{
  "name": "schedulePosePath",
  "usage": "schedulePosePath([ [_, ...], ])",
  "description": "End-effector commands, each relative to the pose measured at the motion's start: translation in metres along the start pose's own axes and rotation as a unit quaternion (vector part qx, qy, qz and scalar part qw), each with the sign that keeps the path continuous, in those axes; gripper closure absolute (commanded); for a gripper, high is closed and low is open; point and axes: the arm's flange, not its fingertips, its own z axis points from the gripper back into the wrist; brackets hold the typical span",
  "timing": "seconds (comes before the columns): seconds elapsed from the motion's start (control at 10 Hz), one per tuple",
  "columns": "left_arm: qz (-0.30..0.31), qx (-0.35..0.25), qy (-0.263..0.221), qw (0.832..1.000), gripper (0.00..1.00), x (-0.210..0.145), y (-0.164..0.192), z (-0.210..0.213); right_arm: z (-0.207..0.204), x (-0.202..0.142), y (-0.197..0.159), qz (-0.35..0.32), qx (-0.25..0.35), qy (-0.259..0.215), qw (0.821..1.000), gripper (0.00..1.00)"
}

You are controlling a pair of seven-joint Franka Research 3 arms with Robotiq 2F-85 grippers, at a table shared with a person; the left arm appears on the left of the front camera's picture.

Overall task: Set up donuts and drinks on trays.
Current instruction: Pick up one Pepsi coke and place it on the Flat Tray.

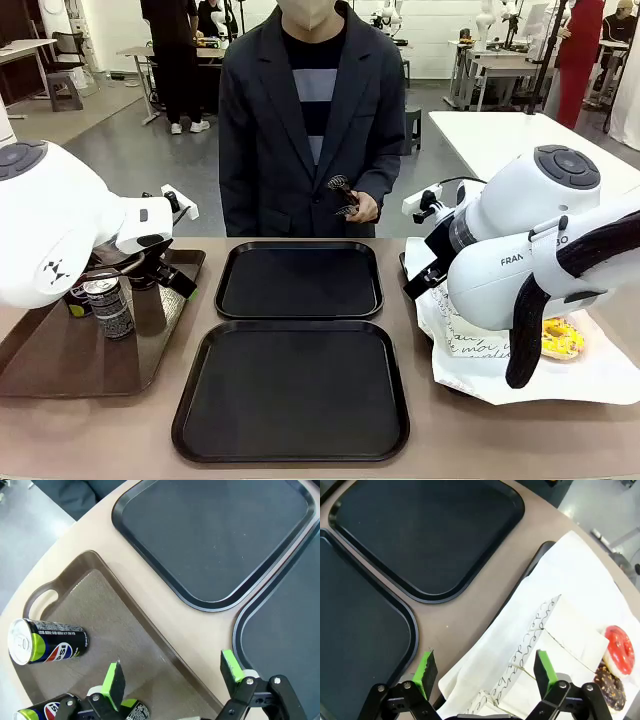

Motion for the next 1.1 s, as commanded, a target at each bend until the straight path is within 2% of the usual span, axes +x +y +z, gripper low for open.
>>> schedulePosePath([
  [0.0,0.0,0.0,0.0,1.0,0.0,0.0,-0.0001,0.0,0.0,0.0,0.0,0.0,0.0,0.0,1.0,0.0],
  [1.0,0.0,0.0,0.0,1.0,0.0,0.0,-0.0001,0.0,0.0,0.0,0.0,0.0,0.0,0.0,1.0,0.0],
])
